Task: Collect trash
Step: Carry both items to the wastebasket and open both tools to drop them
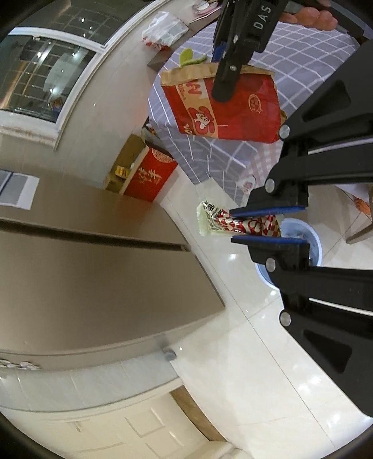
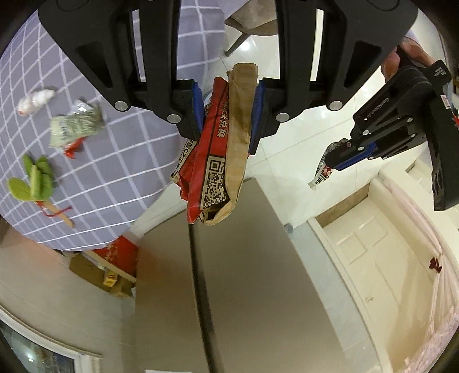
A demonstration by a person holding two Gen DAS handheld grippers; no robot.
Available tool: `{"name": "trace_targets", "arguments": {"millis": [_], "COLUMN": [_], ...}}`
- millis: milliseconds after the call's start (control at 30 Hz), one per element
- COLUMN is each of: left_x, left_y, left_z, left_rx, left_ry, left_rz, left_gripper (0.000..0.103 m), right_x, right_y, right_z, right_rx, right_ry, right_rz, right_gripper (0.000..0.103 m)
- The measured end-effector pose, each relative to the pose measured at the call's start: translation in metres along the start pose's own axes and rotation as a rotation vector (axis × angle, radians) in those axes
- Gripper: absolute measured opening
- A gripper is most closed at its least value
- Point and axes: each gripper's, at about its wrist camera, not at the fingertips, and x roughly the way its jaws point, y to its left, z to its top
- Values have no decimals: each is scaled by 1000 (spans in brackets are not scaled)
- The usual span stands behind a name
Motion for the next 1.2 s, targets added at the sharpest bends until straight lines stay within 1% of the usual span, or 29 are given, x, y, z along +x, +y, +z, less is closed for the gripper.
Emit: {"name": "trace_targets", "arguments": {"millis": [233,300,333,500,833,900,933,967,1000,1067,1133,1200], "left_x": [22,30,33,41,42,40,39,38,36,34,33,33], "left_y": [17,20,22,28,48,52,54,55,57,60,61,61], "left_z": [-4,-3,-2,-9,-26,-28,-29,-30,-31,-31,-30,-30], "left_rx": [-35,-50,-59,-65,-76,-82,-86,-87,-89,-90,-95,-101], "left_ry": [40,54,56,75,114,119,120,121,120,117,117,118], "left_rz": [24,38,43,31,81,90,95,98,103,106,114,121], "left_gripper": [15,41,58,59,59,59,59,59,59,59,59,59], "right_x": [37,45,48,61,86,87,86,85,83,82,83,85], "right_y": [16,18,19,21,43,47,51,57,60,64,63,58], "right_z": [1,0,0,-3,-7,-7,-6,-6,-7,-8,-10,-11], "right_rx": [-20,-20,-21,-27,-83,-117,-147,-180,-195,-219,-216,-208], "right_ry": [70,87,93,122,168,151,130,103,85,67,85,96], "right_rz": [0,-4,-8,-23,-26,-6,-2,2,2,2,16,2], "right_gripper": [28,28,28,28,28,34,40,57,60,60,60,60]}}
